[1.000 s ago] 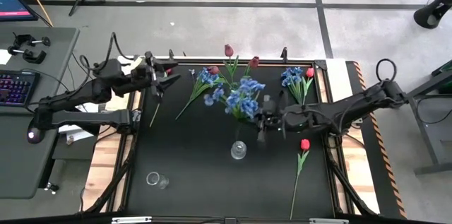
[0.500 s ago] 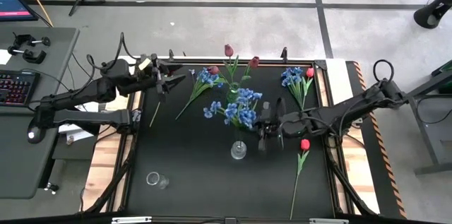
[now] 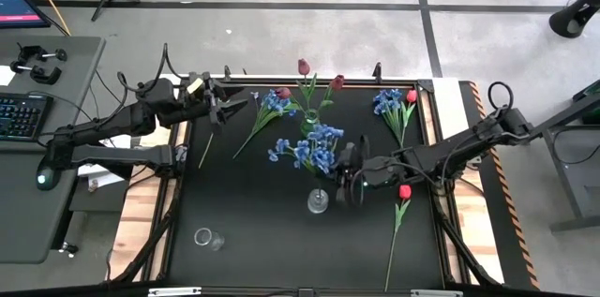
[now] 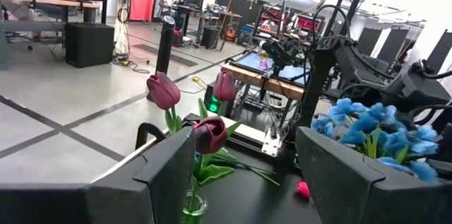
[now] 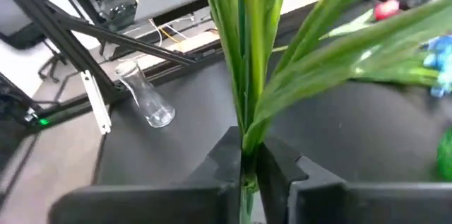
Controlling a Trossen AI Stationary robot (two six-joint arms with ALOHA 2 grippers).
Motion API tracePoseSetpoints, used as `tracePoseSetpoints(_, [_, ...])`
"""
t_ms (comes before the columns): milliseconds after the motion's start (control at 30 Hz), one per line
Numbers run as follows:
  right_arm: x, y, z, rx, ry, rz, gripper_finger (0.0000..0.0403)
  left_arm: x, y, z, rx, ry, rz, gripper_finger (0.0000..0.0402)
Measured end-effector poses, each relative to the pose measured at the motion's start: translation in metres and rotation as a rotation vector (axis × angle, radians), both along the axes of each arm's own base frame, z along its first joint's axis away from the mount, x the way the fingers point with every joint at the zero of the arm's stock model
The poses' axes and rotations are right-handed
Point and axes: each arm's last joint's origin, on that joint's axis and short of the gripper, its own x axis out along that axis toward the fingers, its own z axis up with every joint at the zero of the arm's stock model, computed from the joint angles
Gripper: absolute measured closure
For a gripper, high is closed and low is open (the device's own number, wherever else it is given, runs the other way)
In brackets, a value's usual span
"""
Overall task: Sort flowers into vase by color
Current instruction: Put the bottom blue flowers into the right transparent vase, then put the right blue flowers into the right transparent vase
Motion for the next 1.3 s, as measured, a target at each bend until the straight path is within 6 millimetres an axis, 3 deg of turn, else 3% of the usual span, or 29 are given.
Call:
tracePoseSetpoints(200, [-0.004, 0.002, -0.006, 0.046, 0.067, 0.003, 0.0250, 0.000, 0.000, -0.001, -0.005, 0.005, 0.000, 0.0167])
tracePoseSetpoints(400, [-0.011, 0.007, 0.010, 0.091, 0.179, 0.164, 0.0145, 0.000, 0.000, -0.003, -0.011, 0.027, 0.000, 0.0167])
tracePoseSetpoints(600, [-0.043, 0.016, -0.003, 0.186, 0.612, 0.170, 0.0124, 0.000, 0.000, -0.009, -0.028, 0.088, 0.000, 0.0167])
tracePoseSetpoints(733, [-0.072, 0.032, -0.029, 0.164, 0.824, 0.131, 0.0124, -0.001, 0.000, -0.011, -0.056, 0.095, 0.001, 0.0167])
tracePoseSetpoints(833, [-0.090, 0.032, -0.050, 0.176, 0.886, 0.011, 0.0124, -0.001, -0.001, -0.010, -0.056, 0.087, -0.006, 0.0167])
tracePoseSetpoints(967, [-0.100, 0.001, -0.060, 0.252, 0.824, -0.237, 0.0124, -0.001, -0.001, -0.009, -0.086, 0.067, -0.035, 0.0167])
tracePoseSetpoints(1100, [-0.112, -0.058, -0.055, 0.363, 0.735, -0.516, 0.0124, -0.001, -0.002, -0.009, -0.104, 0.061, -0.054, 0.0167])
tracePoseSetpoints(1300, [-0.142, -0.142, -0.060, 0.407, 0.773, -0.863, 0.0124, -0.001, -0.002, -0.009, -0.083, 0.067, -0.056, 0.0167])
